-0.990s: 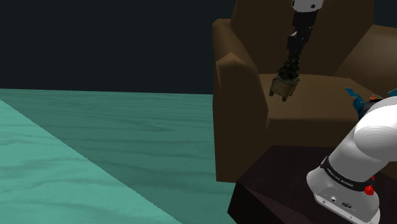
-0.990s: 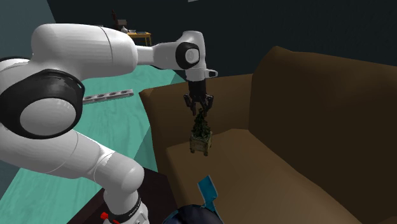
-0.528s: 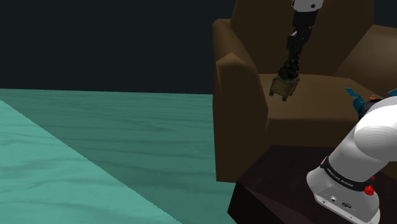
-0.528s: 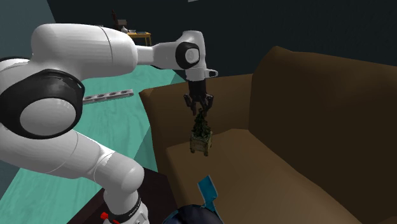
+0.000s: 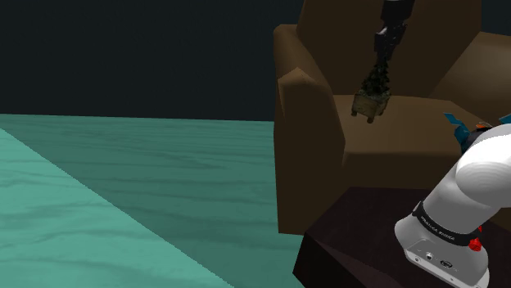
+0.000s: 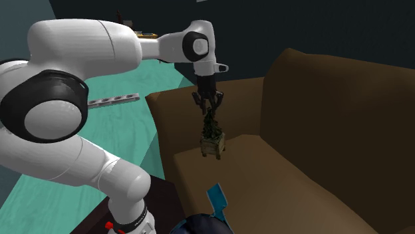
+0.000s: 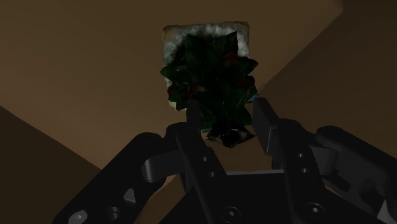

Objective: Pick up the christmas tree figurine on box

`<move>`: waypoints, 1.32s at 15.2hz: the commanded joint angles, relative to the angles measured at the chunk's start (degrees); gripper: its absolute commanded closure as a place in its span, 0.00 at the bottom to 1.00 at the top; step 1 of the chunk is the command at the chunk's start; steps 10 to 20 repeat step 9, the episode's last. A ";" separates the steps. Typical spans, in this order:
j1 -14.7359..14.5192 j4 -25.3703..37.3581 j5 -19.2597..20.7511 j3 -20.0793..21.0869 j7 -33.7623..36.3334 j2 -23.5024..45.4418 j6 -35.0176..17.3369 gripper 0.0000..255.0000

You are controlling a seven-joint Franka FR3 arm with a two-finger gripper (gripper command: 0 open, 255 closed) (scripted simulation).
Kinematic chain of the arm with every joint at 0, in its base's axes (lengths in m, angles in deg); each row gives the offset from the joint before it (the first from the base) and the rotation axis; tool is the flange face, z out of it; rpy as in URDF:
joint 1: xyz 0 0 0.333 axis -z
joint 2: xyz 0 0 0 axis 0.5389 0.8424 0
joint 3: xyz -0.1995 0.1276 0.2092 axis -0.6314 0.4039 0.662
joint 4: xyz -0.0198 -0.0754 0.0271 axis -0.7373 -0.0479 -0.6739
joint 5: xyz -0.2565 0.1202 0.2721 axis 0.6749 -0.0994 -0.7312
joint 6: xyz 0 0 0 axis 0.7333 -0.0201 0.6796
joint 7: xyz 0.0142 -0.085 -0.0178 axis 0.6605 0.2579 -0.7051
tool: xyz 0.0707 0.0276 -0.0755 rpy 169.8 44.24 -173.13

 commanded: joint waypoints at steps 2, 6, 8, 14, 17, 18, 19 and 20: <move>-0.11 2.61 -0.22 0.24 -0.30 0.37 2.17 1.00; -0.22 6.24 -0.48 0.47 -0.79 1.04 5.10 1.00; -0.25 7.32 -0.55 0.54 -0.94 1.27 5.95 1.00; -0.25 7.32 -0.55 0.54 -0.94 1.27 5.95 1.00; -0.25 7.32 -0.55 0.54 -0.94 1.27 5.95 1.00; -0.25 7.32 -0.55 0.54 -0.94 1.27 5.95 1.00; -0.25 7.32 -0.55 0.54 -0.94 1.27 5.95 1.00; -0.25 7.32 -0.55 0.54 -0.94 1.27 5.95 1.00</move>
